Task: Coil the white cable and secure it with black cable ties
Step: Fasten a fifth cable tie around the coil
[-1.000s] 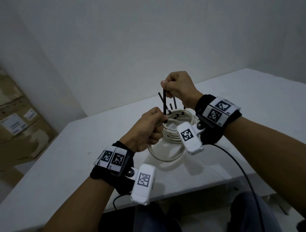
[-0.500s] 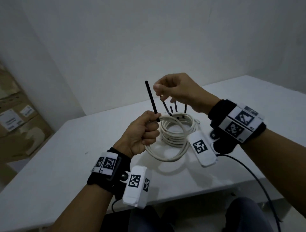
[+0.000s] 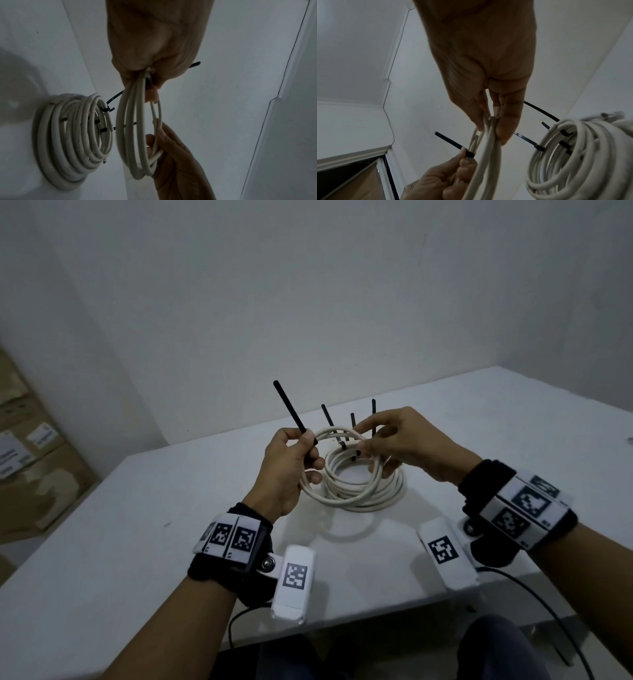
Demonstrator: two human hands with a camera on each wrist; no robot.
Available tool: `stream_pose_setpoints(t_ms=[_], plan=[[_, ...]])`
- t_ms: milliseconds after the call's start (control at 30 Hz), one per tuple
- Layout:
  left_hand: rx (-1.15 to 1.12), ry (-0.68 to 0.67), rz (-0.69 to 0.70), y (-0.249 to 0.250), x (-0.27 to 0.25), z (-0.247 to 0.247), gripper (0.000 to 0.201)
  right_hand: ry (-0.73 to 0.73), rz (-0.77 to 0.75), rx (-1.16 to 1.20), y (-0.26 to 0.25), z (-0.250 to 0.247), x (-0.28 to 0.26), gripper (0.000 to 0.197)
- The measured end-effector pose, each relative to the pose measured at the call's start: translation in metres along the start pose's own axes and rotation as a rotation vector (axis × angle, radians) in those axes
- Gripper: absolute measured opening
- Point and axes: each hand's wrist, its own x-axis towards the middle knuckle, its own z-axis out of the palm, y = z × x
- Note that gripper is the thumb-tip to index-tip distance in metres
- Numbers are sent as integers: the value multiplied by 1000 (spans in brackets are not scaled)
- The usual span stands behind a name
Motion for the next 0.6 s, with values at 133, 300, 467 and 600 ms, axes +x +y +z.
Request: stream_pose_setpoints(t_ms=[133, 300, 467, 600], plan=[[64, -11, -39, -1, 7, 1, 10, 53, 1, -8, 10, -5, 3, 14], [110, -13, -89, -1, 17, 7, 14, 98, 45, -25, 20, -9, 12, 13], [261, 56, -46, -2, 35, 16, 14, 138, 113, -98, 21, -16, 29, 12], [207, 95, -87, -2, 49, 28, 11, 171, 138, -151, 26, -21, 46, 12]])
